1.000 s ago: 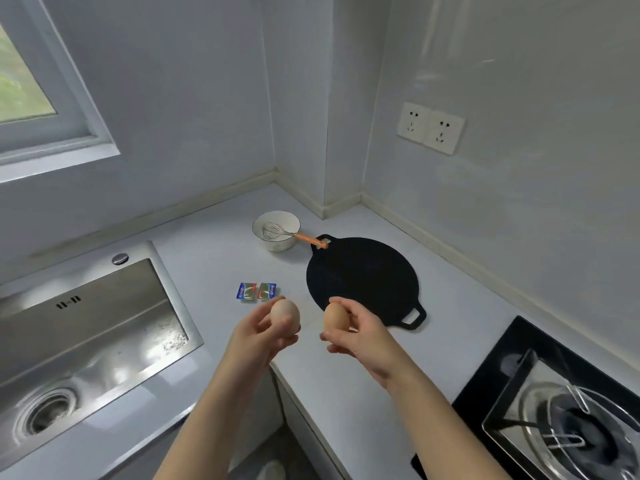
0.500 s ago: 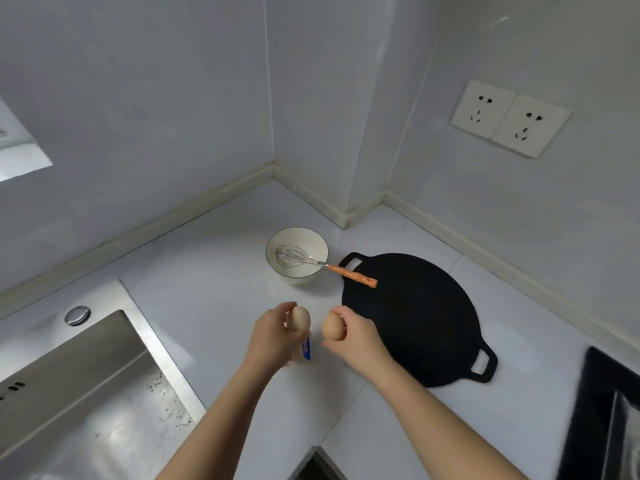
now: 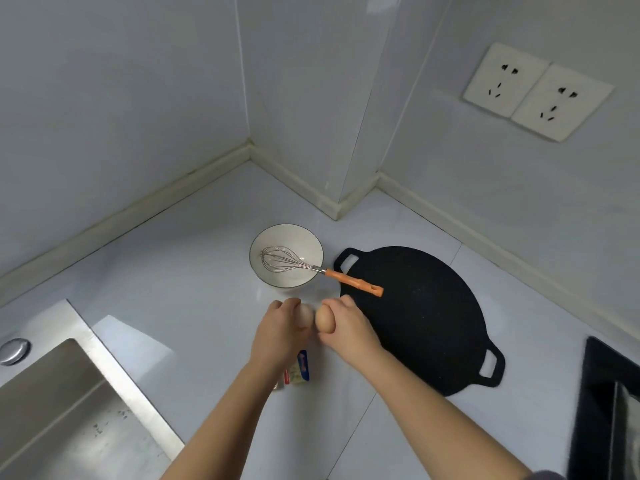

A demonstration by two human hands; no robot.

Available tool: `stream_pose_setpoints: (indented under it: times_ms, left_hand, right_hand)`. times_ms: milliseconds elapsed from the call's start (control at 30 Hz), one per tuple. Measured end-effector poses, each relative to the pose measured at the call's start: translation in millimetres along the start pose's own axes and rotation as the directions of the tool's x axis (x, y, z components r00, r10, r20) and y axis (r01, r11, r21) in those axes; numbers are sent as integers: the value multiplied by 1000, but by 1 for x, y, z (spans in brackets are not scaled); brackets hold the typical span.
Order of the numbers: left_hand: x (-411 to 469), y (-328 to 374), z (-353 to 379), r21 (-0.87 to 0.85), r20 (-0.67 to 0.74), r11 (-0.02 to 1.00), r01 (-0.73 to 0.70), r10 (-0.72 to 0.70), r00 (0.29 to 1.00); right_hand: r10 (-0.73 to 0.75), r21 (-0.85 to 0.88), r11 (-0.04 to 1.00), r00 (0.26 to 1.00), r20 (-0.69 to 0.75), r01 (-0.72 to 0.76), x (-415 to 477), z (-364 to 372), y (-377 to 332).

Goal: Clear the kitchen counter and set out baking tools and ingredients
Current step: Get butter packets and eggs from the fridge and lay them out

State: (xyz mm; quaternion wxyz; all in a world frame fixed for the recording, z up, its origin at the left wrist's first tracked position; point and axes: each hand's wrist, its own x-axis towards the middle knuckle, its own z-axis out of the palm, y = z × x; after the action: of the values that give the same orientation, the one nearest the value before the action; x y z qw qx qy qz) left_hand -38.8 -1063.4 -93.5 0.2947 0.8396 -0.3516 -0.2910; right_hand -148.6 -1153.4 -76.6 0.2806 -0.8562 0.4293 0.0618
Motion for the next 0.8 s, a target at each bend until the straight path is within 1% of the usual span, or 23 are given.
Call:
stream_pose_setpoints:
  times_ms: [100, 300, 400, 500, 567, 667, 800]
  left_hand:
    - [1, 1, 0, 5, 12, 1000, -6, 6, 1000]
    - [4, -1, 0, -19, 43, 999, -29, 29, 999]
    - [1, -2, 0, -29, 48, 999, -29, 30, 998]
    - [-4, -4, -1, -35, 53, 999, -22, 24, 998]
    - [-8, -6, -2, -17, 31, 1000, -12, 12, 999]
    - [-19, -6, -3, 24, -51, 1000, -4, 5, 999]
    - [-43, 0, -2, -19, -97, 999, -46, 44, 994]
  right_hand:
    - [13, -22, 1000, 1000, 11, -13, 2, 0, -2]
    - [33, -7, 999, 999, 18, -33, 3, 0, 0]
    - [38, 35, 999, 999, 16, -39, 0, 2, 4]
    - [24, 93, 995, 1000, -16, -22, -8, 3, 8]
    - [16, 125, 992, 999, -32, -12, -15, 4, 12]
    - [31, 154, 988, 999, -35, -25, -29, 2, 18]
    - [38, 242, 970, 996, -85, -16, -53, -4, 22]
